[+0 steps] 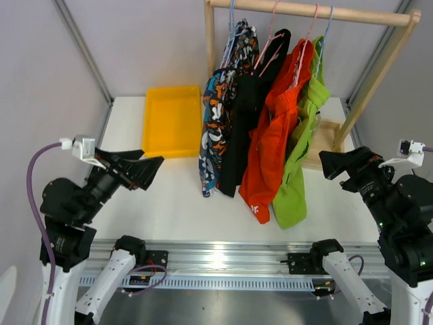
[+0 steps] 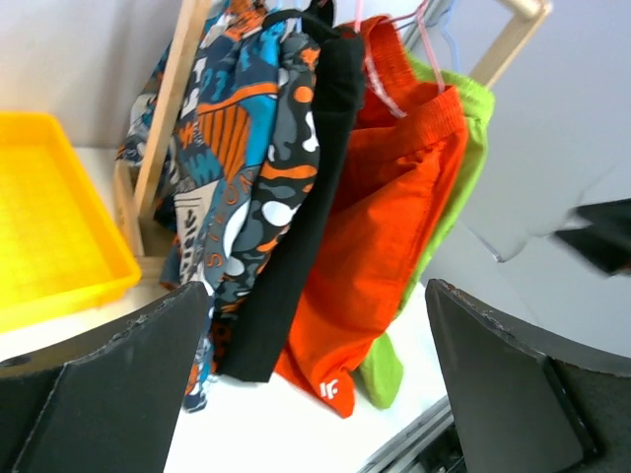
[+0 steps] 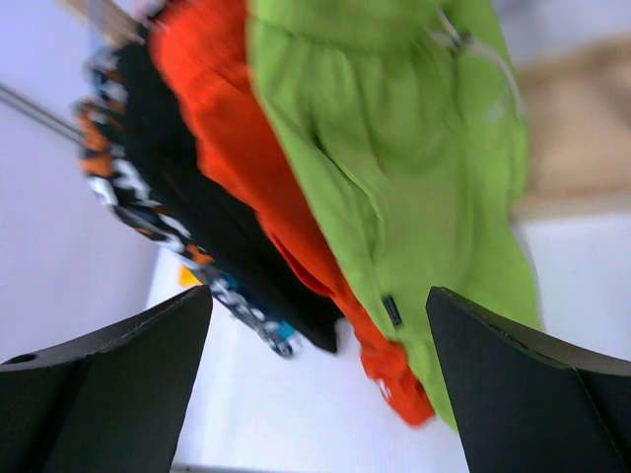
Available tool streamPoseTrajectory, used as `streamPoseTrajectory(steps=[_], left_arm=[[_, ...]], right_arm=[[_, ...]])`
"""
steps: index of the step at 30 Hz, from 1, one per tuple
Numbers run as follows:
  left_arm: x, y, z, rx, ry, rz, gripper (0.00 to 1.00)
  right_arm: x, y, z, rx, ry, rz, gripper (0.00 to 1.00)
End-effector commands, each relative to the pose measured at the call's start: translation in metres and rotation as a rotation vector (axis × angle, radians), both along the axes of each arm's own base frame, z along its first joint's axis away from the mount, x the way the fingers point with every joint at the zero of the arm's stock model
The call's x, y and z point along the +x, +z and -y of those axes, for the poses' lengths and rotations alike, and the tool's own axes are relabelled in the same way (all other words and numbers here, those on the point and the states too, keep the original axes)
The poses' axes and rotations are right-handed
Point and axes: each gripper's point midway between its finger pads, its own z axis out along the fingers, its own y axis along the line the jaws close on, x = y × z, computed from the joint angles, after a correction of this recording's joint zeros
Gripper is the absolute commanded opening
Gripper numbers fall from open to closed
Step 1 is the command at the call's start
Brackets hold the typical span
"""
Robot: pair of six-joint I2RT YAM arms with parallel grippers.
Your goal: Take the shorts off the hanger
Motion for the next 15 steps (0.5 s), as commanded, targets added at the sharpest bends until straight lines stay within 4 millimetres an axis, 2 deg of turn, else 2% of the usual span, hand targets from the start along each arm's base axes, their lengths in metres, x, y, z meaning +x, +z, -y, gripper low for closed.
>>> streamPoseTrajectory(steps=[1,2,3,4,5,6,7,8,9,10,11,12,13,14,15], left_arm=[[0.018,0.018,0.005,0.047,-0.009,-0.009,0.99],[0.023,0.024,0.010,0.051,-0.026,-0.003,1.00],[0.029,0.029,0.015,0.053,-0.049,-0.005,0.99],[0.038,0.046,0.022,0.050,-0.071,0.005,0.99],[0.045,0.052,0.027,0.050,-0.075,0.008,0.99],[0.045,0.059,0.044,0.068,-0.127,0.028,0.99],[0.069,0.067,0.051,0.089,-0.076,0.018,0.99],[0.071,0.091,0.059,0.092,-0.070,0.061,0.99],[0.063,0.112,0.078,0.116,-0.115,0.104,0.99],[0.072,0.115,0.090,0.137,-0.114,0.095,0.99],[0.102,0.115,0.112,0.168,-0.079,0.060,0.99],[0.098,0.141,0.125,0.148,-0.097,0.097,0.99],[0.107,0.136,0.139,0.180,-0.096,0.077,0.99],[0.135,0.113,0.168,0.241,-0.074,0.030,0.99],[0.121,0.153,0.178,0.203,-0.095,0.124,0.99]], right_arm=[[0.009,0.026,-0.012,-0.058,0.083,0.129,0.99],[0.017,0.027,-0.011,-0.078,0.074,0.173,0.99],[0.016,0.036,-0.006,-0.081,0.049,0.213,0.99],[0.023,0.026,-0.004,-0.094,0.032,0.201,0.99],[0.029,0.021,0.001,-0.113,0.004,0.192,0.99],[0.035,0.019,0.002,-0.129,-0.001,0.190,0.99],[0.042,0.008,0.001,-0.163,0.006,0.166,1.00],[0.051,-0.002,0.000,-0.178,0.011,0.130,0.99],[0.055,-0.009,-0.001,-0.188,0.012,0.108,0.99],[0.060,-0.021,-0.002,-0.198,0.016,0.080,1.00],[0.062,-0.025,-0.002,-0.200,0.017,0.074,0.99],[0.062,-0.029,-0.001,-0.204,0.011,0.069,0.99],[0.062,-0.031,0.000,-0.202,0.008,0.069,0.99],[0.062,-0.038,0.000,-0.203,0.006,0.059,0.99],[0.058,-0.039,0.001,-0.202,0.002,0.068,1.00]])
